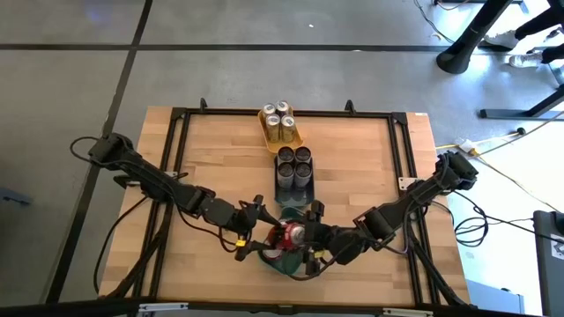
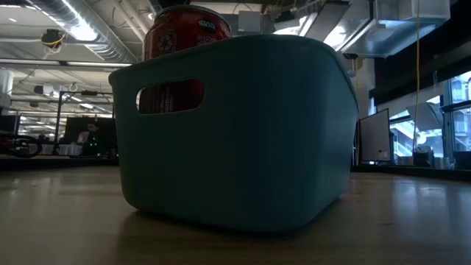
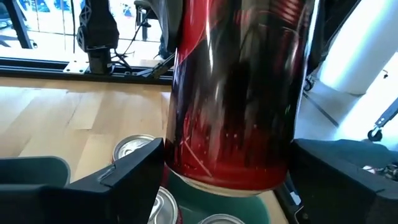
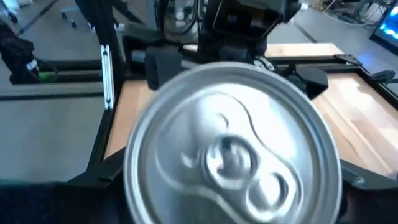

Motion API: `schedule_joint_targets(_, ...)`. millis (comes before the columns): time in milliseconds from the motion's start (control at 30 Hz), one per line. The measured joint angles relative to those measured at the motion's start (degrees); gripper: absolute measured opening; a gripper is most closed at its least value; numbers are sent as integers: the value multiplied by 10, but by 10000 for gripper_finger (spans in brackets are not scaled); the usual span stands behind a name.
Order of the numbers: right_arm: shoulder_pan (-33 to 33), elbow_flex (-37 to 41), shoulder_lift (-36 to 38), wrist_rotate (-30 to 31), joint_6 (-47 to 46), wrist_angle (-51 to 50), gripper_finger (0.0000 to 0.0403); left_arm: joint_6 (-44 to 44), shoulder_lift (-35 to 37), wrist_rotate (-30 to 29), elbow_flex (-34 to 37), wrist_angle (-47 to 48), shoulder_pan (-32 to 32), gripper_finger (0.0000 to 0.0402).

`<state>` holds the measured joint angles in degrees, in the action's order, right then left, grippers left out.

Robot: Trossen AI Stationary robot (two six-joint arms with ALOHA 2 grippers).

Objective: Sort soda cans
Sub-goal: Put the right red soda can into the green bin

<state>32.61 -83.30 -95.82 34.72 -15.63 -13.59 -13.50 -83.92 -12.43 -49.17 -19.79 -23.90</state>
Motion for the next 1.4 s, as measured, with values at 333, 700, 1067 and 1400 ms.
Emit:
schedule_joint_targets(333, -14, -2, -17, 2, 11, 36, 294, 7, -1, -2, 2, -1, 1, 316)
schedule_joint_targets(700, 34, -6, -5, -7, -94, -58, 294, -6, 55, -17, 0, 75, -11, 315)
schedule_joint_targets(1067, 59, 38, -57, -16, -190, -72, 294, -61, 79, -24, 0, 171, -12, 315)
schedule_joint_targets(1400, 31, 135, -54, -32, -237, 0, 294, -61, 79, -24, 0, 177, -13, 315)
